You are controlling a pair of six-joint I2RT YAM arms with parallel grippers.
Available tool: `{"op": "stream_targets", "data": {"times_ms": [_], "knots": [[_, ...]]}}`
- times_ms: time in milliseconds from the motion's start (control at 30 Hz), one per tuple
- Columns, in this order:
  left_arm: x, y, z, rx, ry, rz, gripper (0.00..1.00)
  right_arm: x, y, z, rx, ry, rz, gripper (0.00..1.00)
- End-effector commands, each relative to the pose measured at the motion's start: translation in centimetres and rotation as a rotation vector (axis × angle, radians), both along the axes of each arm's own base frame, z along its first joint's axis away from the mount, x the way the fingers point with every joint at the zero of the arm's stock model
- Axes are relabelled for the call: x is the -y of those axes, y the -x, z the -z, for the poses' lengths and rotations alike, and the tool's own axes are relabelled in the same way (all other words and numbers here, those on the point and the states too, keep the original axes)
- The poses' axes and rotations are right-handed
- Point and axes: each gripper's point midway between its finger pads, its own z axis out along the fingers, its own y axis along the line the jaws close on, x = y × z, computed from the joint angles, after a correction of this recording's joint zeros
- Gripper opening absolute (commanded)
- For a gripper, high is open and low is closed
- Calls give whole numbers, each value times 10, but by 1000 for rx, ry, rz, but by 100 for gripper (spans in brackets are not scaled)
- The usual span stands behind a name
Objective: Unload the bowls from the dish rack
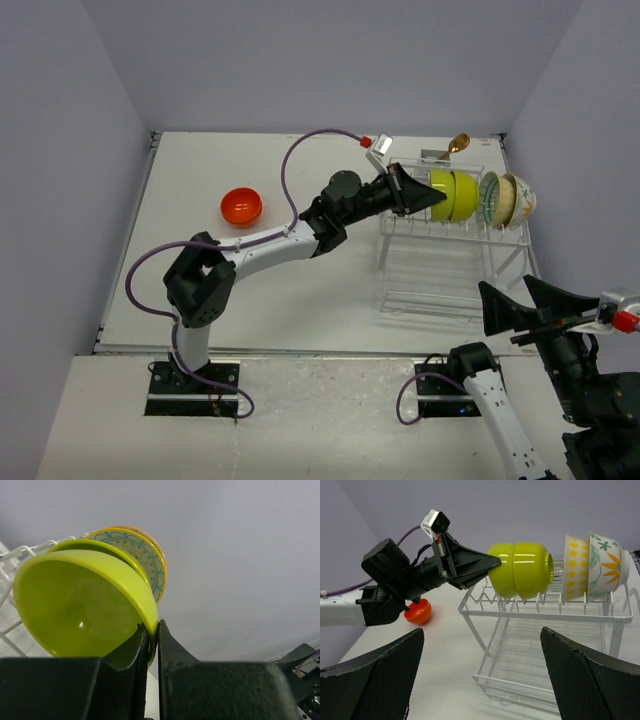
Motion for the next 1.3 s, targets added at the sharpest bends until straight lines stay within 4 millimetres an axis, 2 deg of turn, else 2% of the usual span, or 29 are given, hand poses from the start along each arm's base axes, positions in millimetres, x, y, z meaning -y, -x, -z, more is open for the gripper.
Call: {"op": "stream_targets", "data": {"times_ms": [0, 333, 533, 633, 800, 833, 867, 933, 1000, 1033, 1067, 1100, 1133, 1200, 1233, 1267], "knots": [[-28, 4, -67, 121, 178, -30, 0, 0, 2, -5, 21, 12, -8, 99], [-43, 9, -77, 166, 200, -70, 0, -1, 1, -7, 22, 16, -13, 99], [-59, 14, -102, 274, 197, -125, 0, -1, 0, -7, 19, 16, -13, 99], [-64, 12, -105, 290, 181, -152, 0, -1, 0, -7, 19, 15, -13, 99], [-67, -4, -109, 347, 82, -245, 0, -5, 0, -7, 17, 18, -36, 99], [-66, -11, -91, 314, -22, -264, 0, -4, 1, -6, 17, 19, -31, 99], [-75, -28, -106, 355, -81, -372, 0, -4, 1, -7, 18, 18, -31, 99], [-97, -63, -85, 284, -329, -551, 0, -3, 3, -7, 22, 20, -27, 99], [-121, -85, -61, 265, -539, -659, 0, -3, 3, -6, 23, 18, -29, 99], [-138, -96, -37, 220, -682, -706, 0, -3, 3, -6, 23, 19, -31, 99], [-144, -102, -26, 210, -744, -703, 0, -4, 2, -5, 20, 18, -32, 99], [-159, -115, -11, 177, -805, -711, 0, -5, 1, -4, 19, 15, -36, 99], [-162, -117, 16, 143, -891, -657, 0, -5, 0, -5, 17, 14, -38, 99], [-181, -125, 47, 102, -1015, -634, 0, -7, -1, -5, 16, 9, -46, 99], [-182, -128, 68, 89, -1069, -602, 0, -8, -3, -4, 10, 9, -49, 99], [-189, -133, 80, 89, -1119, -586, 0, -9, -4, -3, 7, 11, -54, 99]]}}
